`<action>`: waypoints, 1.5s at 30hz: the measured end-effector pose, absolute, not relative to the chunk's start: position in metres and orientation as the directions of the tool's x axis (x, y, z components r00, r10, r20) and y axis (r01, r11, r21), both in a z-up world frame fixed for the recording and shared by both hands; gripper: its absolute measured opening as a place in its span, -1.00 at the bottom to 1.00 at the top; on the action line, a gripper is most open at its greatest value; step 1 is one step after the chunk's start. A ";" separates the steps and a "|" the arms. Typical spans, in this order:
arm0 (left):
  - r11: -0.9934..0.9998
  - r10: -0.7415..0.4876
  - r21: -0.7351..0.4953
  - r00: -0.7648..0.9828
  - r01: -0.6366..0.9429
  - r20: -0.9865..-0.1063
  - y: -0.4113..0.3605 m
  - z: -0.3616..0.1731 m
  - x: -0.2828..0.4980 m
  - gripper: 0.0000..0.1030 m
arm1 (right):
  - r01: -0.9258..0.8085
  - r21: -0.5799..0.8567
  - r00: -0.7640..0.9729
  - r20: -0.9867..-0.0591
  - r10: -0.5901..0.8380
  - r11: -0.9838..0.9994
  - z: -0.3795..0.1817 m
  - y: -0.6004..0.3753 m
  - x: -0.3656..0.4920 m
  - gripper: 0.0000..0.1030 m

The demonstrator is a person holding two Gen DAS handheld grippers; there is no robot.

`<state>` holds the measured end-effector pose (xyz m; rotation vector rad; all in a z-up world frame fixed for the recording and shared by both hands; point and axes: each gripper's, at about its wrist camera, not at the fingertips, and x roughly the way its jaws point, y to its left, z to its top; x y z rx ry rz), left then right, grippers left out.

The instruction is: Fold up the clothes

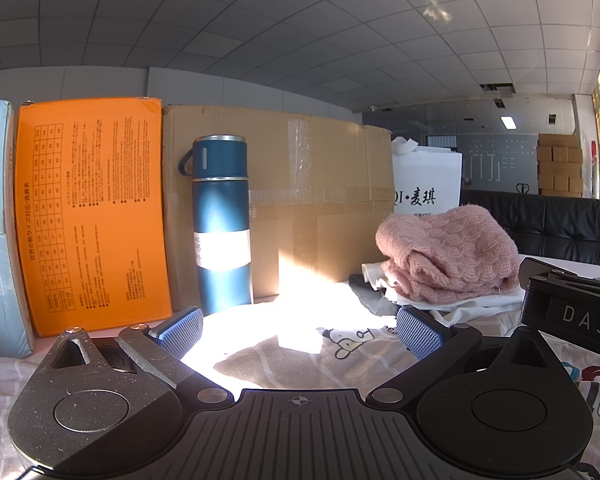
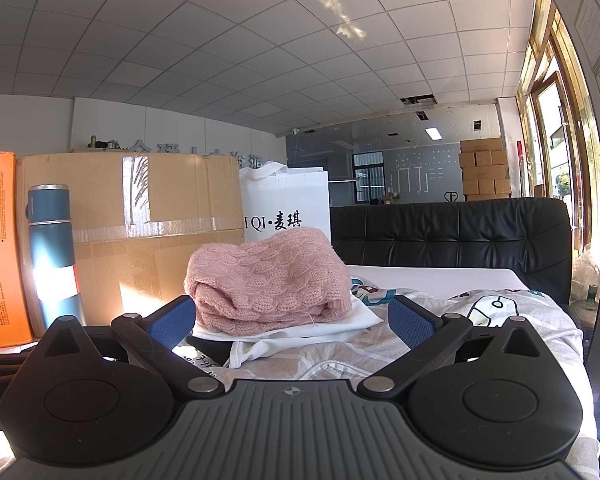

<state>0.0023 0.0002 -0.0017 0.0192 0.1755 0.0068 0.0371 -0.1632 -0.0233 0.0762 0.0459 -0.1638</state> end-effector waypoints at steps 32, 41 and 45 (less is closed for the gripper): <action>1.000 0.011 0.020 0.985 -0.008 -0.170 -0.001 -0.001 0.002 1.00 | 0.160 0.073 0.986 -0.050 -0.156 0.984 -0.023 -0.163 0.036 1.00; 0.999 0.036 0.029 0.996 -0.034 -0.081 -0.001 0.003 -0.013 1.00 | 0.121 0.114 0.992 0.006 -0.123 0.986 -0.021 -0.166 0.029 1.00; 0.997 0.073 0.035 0.997 -0.073 -0.016 -0.002 0.007 -0.023 1.00 | 0.098 0.149 0.993 0.046 -0.106 0.984 -0.020 -0.170 0.023 1.00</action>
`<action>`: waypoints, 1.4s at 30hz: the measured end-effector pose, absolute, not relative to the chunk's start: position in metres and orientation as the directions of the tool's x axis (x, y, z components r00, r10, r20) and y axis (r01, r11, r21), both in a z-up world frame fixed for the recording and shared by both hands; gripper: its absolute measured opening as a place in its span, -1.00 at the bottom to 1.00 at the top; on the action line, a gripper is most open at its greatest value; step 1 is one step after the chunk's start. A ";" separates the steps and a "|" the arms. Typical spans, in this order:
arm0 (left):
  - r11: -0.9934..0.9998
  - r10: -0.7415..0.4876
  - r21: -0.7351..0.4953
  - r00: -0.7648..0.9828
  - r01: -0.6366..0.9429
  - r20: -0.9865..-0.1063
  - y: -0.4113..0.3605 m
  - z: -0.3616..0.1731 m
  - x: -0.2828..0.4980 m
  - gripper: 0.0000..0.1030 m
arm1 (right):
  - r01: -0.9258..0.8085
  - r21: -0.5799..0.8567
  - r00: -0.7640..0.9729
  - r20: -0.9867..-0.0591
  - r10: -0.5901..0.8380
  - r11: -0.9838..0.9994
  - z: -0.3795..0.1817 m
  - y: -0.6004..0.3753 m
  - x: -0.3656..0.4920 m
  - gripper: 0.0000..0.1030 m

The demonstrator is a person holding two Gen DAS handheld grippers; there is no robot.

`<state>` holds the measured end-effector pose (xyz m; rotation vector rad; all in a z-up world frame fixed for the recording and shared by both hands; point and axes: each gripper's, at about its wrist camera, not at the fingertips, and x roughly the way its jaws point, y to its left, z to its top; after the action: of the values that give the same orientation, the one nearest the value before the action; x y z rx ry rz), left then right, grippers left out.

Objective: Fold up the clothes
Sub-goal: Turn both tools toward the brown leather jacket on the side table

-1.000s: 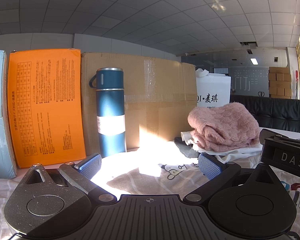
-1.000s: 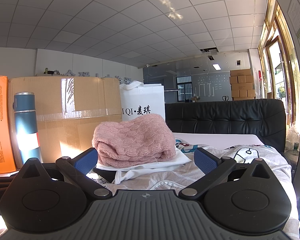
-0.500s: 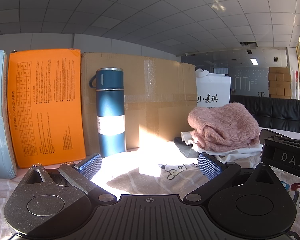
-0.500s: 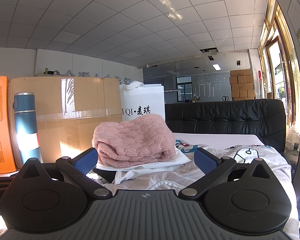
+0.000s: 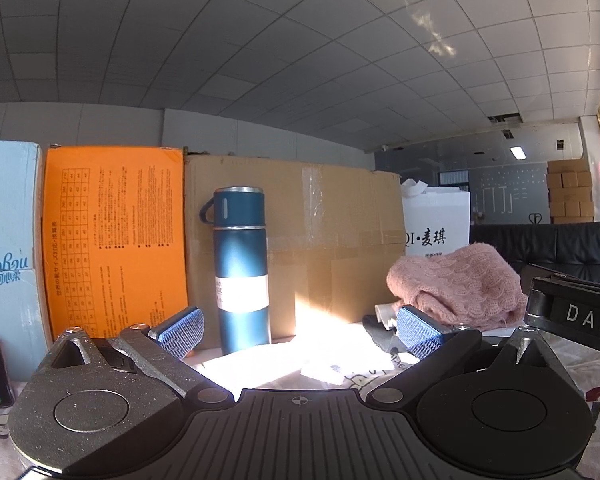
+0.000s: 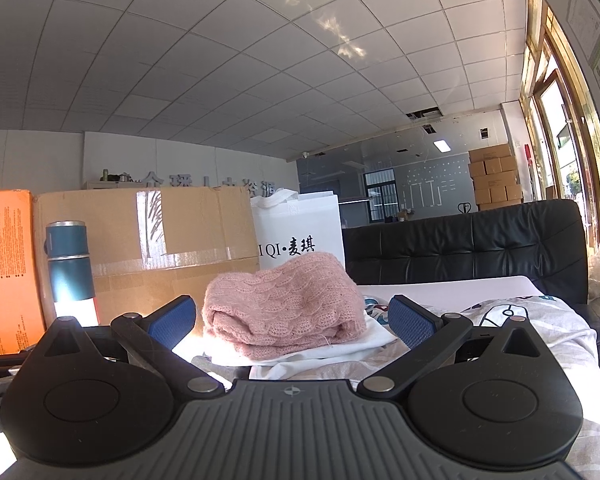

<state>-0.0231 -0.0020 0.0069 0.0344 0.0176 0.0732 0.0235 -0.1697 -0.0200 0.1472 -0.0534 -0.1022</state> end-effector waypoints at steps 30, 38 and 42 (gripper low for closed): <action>0.775 0.593 0.043 0.750 -0.630 0.293 0.054 0.077 -0.279 1.00 | -0.531 0.322 0.847 0.240 0.475 0.784 0.029 -0.154 -0.094 1.00; 0.583 0.760 0.048 0.565 -0.811 0.323 0.097 0.099 -0.371 1.00 | -0.744 0.445 0.591 0.091 0.802 0.498 0.075 -0.093 -0.145 1.00; 0.519 0.811 0.055 0.512 -0.853 0.282 0.123 0.109 -0.409 1.00 | -0.773 0.491 0.445 -0.031 0.895 0.401 0.090 -0.060 -0.166 1.00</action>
<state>-0.4094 0.1225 0.1091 0.1958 -0.2323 1.0084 -0.1658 -0.0597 0.0899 0.4424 0.3115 1.0757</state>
